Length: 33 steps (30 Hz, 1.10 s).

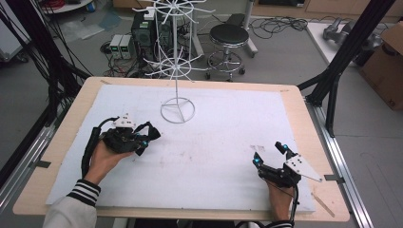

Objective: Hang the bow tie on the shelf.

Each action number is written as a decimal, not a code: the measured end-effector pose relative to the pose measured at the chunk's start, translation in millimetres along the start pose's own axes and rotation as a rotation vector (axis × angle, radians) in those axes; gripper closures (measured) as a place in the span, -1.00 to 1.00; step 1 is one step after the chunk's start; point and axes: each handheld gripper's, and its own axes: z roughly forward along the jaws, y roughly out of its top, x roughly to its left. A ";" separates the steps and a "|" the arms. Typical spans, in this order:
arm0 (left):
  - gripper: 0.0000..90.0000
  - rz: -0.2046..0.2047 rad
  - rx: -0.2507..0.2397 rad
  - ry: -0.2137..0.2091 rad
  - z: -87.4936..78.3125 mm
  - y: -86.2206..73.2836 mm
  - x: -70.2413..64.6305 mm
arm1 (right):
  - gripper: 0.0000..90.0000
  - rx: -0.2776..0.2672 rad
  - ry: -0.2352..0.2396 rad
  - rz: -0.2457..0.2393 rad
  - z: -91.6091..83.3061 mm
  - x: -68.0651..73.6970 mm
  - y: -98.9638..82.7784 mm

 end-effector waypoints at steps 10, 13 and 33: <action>0.71 0.011 -0.163 0.014 -10.7 3.6 -0.9 | -0.80 -0.002 -0.001 -0.003 0.1 -0.3 0.1; 0.71 0.007 -0.216 0.026 -13.3 4.9 -1.8 | -0.80 0.000 0.000 0.000 0.0 0.0 0.0; 0.72 0.015 -0.479 0.092 -20.1 36.7 -13.4 | -0.80 -0.002 -0.001 -0.003 0.1 -0.3 0.0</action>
